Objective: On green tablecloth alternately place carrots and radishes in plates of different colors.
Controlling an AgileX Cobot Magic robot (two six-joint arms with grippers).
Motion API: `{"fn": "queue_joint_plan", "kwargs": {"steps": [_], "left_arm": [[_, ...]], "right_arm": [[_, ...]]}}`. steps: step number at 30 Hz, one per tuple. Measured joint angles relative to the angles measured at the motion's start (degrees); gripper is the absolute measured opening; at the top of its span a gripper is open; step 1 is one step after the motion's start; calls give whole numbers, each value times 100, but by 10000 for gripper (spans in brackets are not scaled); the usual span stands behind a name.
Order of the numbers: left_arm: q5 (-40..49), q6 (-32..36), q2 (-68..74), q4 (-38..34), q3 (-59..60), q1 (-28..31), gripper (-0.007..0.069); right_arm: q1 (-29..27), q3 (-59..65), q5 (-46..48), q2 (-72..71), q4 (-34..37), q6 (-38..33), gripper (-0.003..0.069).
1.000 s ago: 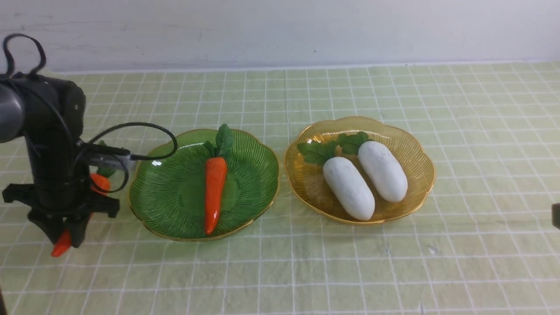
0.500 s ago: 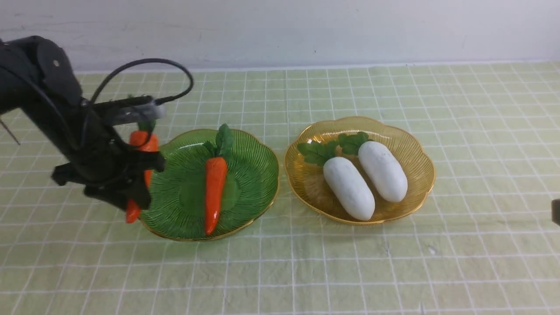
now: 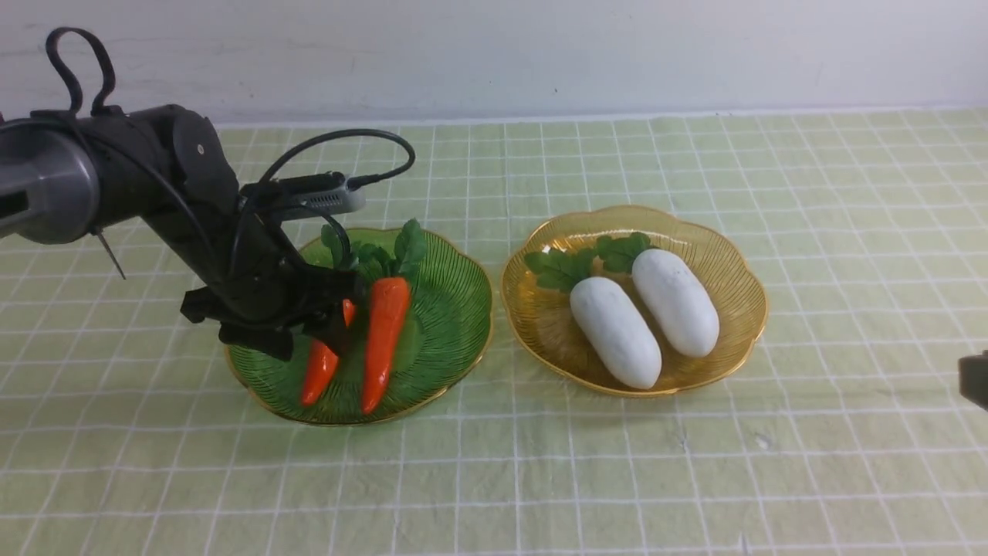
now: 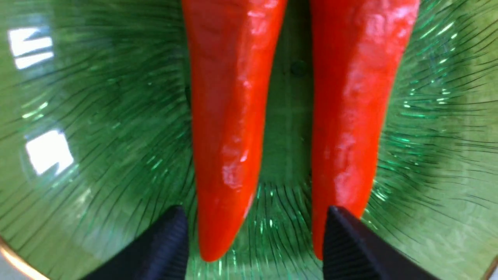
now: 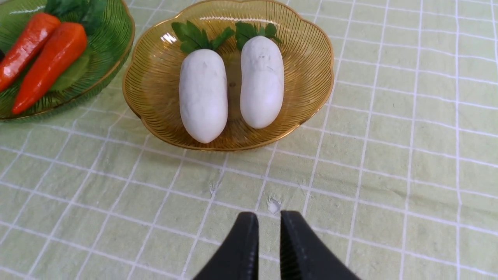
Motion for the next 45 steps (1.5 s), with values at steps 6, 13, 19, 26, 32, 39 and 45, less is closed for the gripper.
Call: {"fn": "queue_joint_plan", "kwargs": {"steps": [6, 13, 19, 26, 32, 39, 45], "left_arm": [[354, 231, -309, -220, 17, 0, 216], [425, 432, -864, -300, 17, 0, 0], [425, 560, -883, -353, 17, -2, -8], [472, 560, -848, -404, 17, -2, -8], [472, 560, -825, -404, 17, -2, -8], [478, 560, -818, -404, 17, -2, -8], [495, 560, -663, -404, 17, -2, -8]], "right_arm": [[0, 0, 578, -325, 177, -37, 76], [0, 13, 1355, -1583, 220, 224, 76], [0, 704, 224, -2721, 220, -160, 76], [0, 2152, -2899, -3067, 249, -213, 76], [0, 2687, -4468, -3067, 294, -220, 76], [0, 2706, -4558, -3067, 330, -220, 76], [0, 2706, -4558, -3067, 330, -238, 76]]}}
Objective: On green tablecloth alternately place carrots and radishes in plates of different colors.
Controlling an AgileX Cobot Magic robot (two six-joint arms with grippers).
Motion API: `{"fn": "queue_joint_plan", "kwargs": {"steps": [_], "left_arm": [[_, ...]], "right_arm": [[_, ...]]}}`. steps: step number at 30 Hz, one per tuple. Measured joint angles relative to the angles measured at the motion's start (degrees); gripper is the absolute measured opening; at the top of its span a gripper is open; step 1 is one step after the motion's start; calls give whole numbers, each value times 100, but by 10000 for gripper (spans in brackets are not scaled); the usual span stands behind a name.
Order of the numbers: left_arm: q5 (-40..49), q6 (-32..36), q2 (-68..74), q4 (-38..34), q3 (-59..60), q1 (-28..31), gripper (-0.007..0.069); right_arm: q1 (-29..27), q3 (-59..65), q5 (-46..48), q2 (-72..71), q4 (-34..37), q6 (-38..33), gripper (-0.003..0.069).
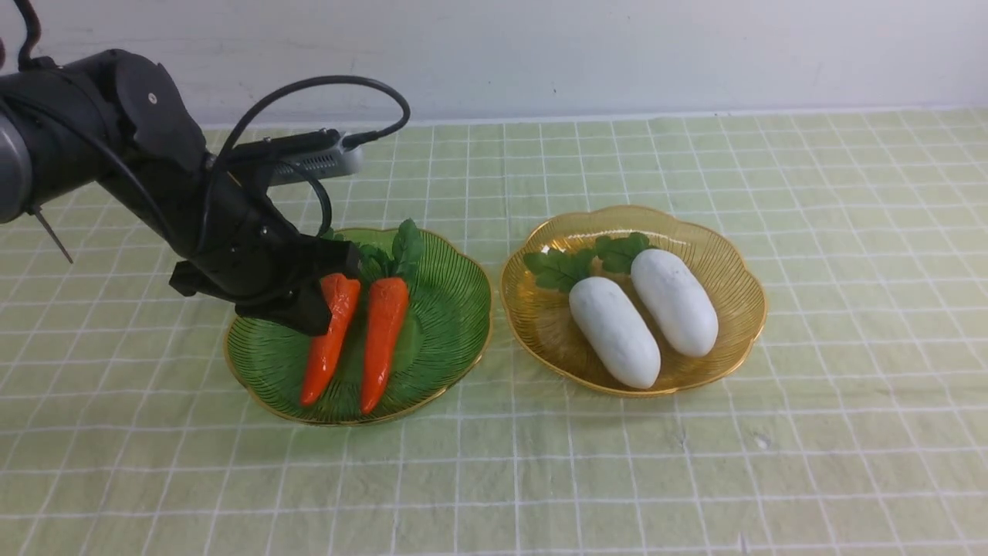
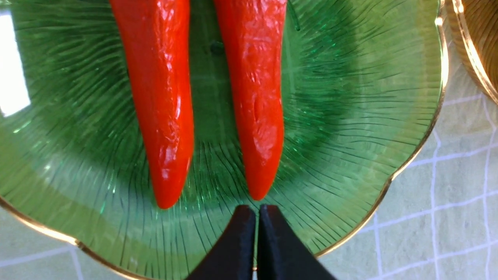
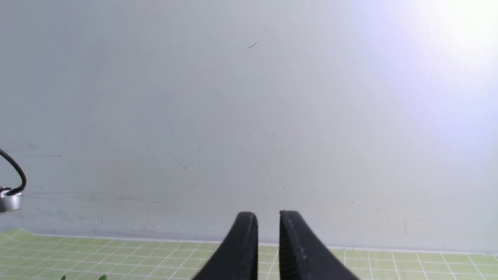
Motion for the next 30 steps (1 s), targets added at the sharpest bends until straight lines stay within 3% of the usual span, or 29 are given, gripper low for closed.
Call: {"fn": "queue_joint_plan", "kwargs": {"steps": [9, 17, 24, 30], "left_arm": [[19, 5, 127, 0, 0, 0, -8], [119, -1, 127, -377, 0, 0, -8], [533, -7, -348, -621, 13, 0, -8], [988, -7, -1384, -652, 17, 0, -8]], "right_arm": [[0, 296, 54, -273, 0, 0, 76], [-385, 1226, 1220, -1067, -297, 0, 76], [-616, 1286, 2319, -1073, -590, 0, 76], [-621, 1268, 2429, -1073, -608, 0, 76]]}}
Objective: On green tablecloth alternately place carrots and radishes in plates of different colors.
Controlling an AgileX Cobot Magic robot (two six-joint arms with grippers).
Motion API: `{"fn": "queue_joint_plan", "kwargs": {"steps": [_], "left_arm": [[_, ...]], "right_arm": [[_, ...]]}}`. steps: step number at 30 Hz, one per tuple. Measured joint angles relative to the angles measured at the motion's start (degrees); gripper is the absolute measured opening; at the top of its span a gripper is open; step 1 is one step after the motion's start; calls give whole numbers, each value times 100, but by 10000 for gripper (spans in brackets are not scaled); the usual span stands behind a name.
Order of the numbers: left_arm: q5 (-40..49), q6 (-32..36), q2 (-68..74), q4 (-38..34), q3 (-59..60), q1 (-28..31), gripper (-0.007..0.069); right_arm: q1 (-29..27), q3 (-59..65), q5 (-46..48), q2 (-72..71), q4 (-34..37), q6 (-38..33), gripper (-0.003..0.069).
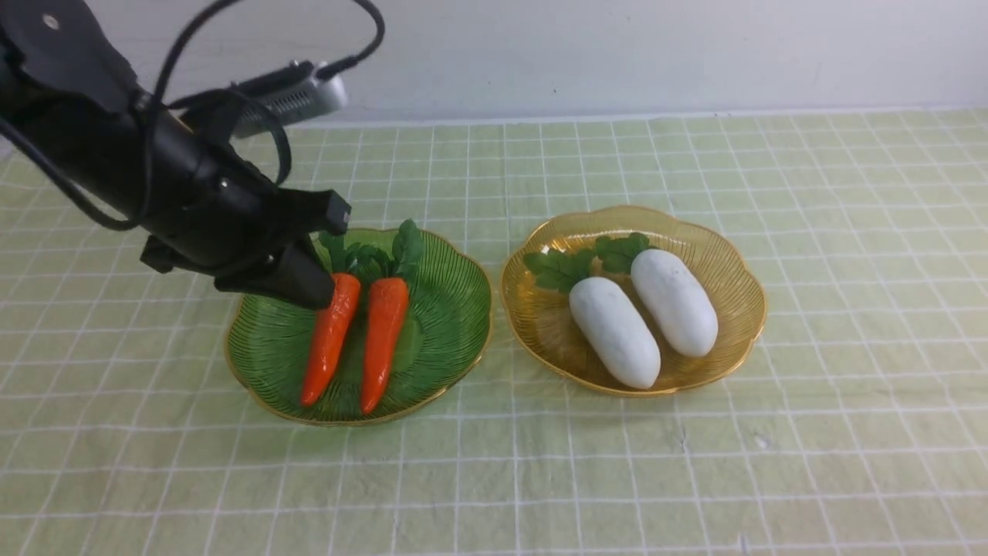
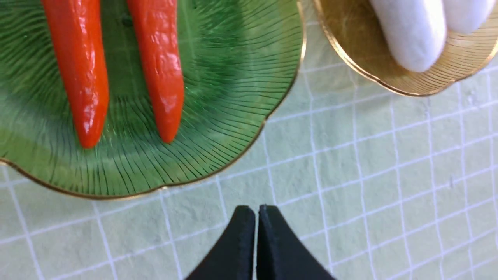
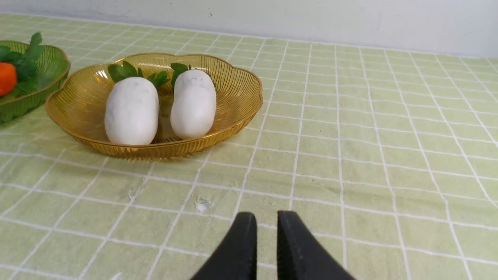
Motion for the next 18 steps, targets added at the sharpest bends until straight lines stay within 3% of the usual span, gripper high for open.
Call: {"fn": "queue_joint_plan", "kwargs": {"steps": [9, 18], "left_arm": [[496, 11, -1527, 401, 0, 0, -8], [617, 11, -2791, 825, 0, 0, -8]], "right_arm": [[-16, 0, 17, 0, -5, -5, 76], [-460, 0, 17, 0, -16, -10, 76]]}}
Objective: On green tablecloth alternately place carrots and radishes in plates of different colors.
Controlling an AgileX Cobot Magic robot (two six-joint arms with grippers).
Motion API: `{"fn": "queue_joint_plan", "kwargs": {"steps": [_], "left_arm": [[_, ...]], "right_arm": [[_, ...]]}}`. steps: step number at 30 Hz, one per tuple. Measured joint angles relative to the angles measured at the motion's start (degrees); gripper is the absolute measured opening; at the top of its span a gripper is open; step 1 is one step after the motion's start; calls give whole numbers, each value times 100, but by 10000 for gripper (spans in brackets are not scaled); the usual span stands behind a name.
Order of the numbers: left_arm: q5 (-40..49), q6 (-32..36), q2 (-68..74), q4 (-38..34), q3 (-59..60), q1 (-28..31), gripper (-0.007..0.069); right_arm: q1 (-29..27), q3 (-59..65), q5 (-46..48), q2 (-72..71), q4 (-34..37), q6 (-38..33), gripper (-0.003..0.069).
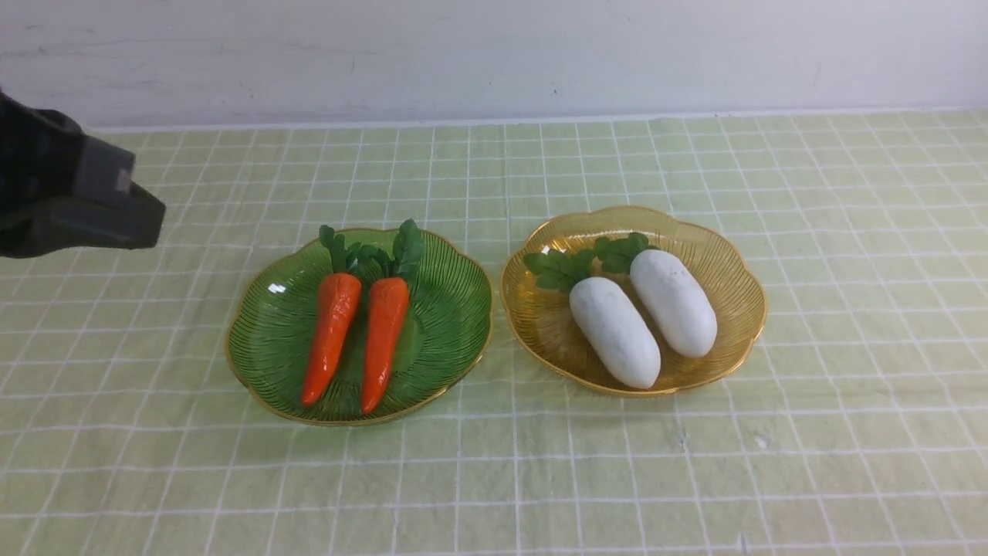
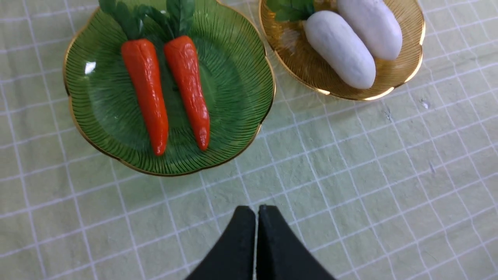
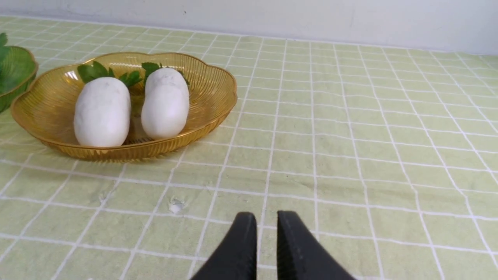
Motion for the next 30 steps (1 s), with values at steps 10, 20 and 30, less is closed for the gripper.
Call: {"fn": "queue_joint_plan", "kwargs": {"steps": [10, 20, 30], "left_arm": [[16, -29, -1314, 696, 539, 0, -8], [-271, -218, -3774, 764, 3044, 0, -8], [-3883, -264, -5726, 759, 5483, 0, -8]], "right_arm": [[-60, 0, 0, 0, 0, -15, 76], [-60, 0, 2, 0, 0, -15, 76], [-60, 0, 7, 0, 0, -15, 76]]}}
